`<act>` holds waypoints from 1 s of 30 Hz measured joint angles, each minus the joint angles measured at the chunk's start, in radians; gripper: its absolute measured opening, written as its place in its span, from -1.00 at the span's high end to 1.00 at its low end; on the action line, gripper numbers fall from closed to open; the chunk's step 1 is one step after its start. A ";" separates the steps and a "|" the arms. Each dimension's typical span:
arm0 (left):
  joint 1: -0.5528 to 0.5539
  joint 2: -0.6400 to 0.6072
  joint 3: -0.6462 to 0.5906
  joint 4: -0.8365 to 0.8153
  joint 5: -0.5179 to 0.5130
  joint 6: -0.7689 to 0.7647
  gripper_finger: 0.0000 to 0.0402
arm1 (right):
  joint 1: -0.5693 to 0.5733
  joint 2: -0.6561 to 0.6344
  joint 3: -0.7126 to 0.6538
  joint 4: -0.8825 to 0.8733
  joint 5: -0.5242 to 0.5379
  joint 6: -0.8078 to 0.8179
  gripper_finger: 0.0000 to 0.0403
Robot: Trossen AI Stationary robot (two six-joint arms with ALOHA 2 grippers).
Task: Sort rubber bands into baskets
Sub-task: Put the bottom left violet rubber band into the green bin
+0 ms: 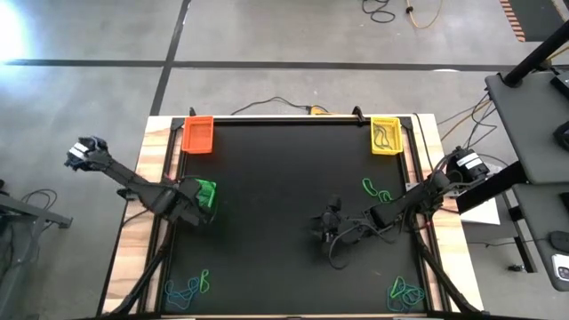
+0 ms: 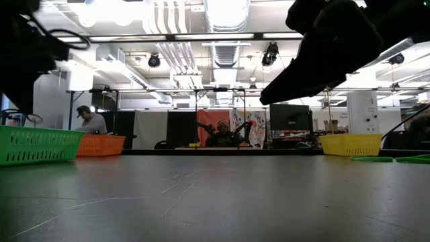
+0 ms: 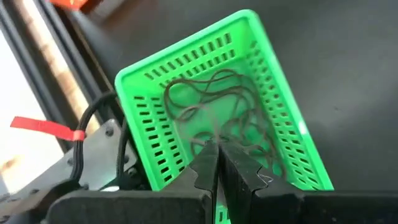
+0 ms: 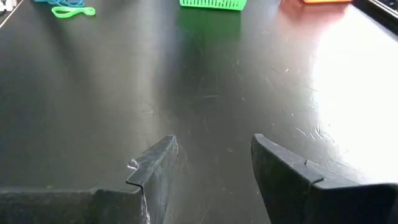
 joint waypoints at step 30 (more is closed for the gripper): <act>0.467 0.260 -0.032 0.191 0.108 0.535 0.93 | 0.000 -0.001 0.007 -0.025 -0.082 0.013 0.01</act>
